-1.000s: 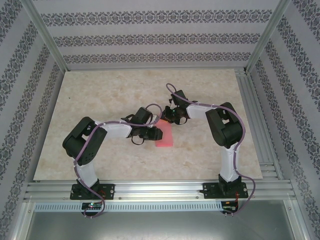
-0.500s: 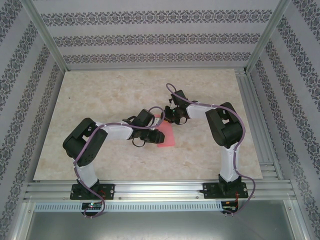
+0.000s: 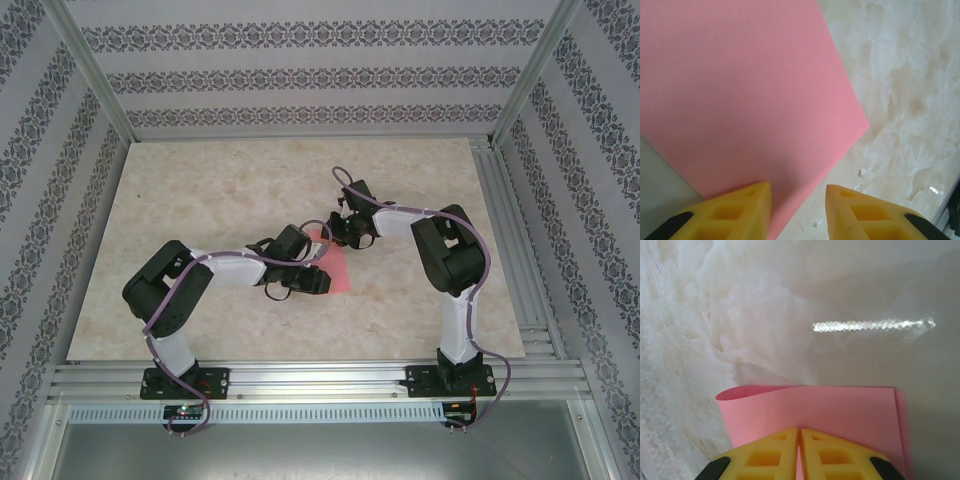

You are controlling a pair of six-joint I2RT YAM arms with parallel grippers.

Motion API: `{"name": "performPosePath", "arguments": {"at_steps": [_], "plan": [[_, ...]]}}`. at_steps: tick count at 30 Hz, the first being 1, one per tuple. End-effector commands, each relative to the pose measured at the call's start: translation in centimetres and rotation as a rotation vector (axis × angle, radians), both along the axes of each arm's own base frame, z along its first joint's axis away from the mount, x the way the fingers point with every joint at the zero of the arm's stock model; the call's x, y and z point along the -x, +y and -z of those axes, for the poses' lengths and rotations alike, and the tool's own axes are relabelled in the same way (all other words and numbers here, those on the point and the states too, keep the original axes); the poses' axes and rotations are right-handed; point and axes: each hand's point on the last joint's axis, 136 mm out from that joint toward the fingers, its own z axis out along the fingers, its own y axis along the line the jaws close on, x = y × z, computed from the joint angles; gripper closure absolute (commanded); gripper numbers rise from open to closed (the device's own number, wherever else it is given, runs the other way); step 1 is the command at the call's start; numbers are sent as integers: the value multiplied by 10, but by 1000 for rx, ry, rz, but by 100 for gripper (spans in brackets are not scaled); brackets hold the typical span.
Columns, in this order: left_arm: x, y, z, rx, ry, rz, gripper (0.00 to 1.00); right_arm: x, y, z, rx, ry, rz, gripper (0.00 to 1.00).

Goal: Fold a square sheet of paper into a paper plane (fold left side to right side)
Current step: First fold the square sheet of paper in half at the center of the table, then hold the square sheet of paper at the center of the table.

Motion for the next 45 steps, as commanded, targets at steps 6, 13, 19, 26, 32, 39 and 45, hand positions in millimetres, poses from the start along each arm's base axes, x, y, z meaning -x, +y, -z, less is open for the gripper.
{"name": "performPosePath", "arguments": {"at_steps": [6, 13, 19, 26, 32, 39, 45], "plan": [[35, 14, 14, -42, 80, 6, 64, 10, -19, 39, 126, 57, 24, 88], [47, 15, 18, -37, 96, 6, 64, 10, -19, 39, 123, 58, 23, 88], [49, 16, 9, -16, 77, -2, 62, 11, -18, 39, 125, 62, 21, 88], [3, 8, -61, 76, -50, -25, 57, 12, -19, 38, 124, 62, 19, 88], [-42, 13, -65, 103, -40, -91, 58, 13, -16, 37, 117, 60, 14, 88], [-63, 0, -37, 100, -9, -83, 60, 13, -15, 37, 115, 61, 12, 88], [-60, -2, -20, 102, 24, -78, 60, 15, -12, 40, 117, 65, 6, 88]]}}
